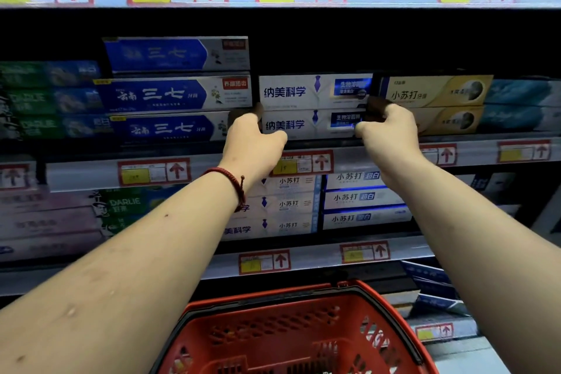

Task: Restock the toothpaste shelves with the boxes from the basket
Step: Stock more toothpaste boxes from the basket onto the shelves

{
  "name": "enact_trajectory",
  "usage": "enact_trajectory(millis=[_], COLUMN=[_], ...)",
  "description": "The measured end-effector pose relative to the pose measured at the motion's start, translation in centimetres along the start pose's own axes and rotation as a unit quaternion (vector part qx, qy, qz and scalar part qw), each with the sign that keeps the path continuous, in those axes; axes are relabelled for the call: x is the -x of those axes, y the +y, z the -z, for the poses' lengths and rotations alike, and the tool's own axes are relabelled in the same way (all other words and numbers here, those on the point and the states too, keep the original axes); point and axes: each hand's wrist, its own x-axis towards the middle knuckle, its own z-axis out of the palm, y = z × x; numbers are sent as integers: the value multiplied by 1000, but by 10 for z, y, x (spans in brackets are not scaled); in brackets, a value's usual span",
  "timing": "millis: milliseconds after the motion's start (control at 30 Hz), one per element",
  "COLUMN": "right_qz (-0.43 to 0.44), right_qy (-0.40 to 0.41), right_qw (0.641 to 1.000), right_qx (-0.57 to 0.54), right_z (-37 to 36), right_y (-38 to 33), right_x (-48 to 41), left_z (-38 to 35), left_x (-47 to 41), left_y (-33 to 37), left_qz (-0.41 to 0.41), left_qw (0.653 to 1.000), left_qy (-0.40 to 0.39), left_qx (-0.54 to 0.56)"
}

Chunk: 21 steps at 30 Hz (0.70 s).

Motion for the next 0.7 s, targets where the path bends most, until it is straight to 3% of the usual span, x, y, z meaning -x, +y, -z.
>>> enact_trajectory(millis=[333,533,700], right_qz=[33,136,185], right_qy=[26,-56,-137], right_qw=[991,968,940], right_qx=[124,204,253], right_z=[-2,1,1], right_y=[-6,-13,-5], right_x=[16,60,102], left_z=[12,35,41], left_x=[18,48,76], left_y=[-2,-19,-43], left_qz=[-73,-169,-179], left_qw=[993,967,950], left_qy=[-27,-49,-77], left_qx=[-93,-185,-245])
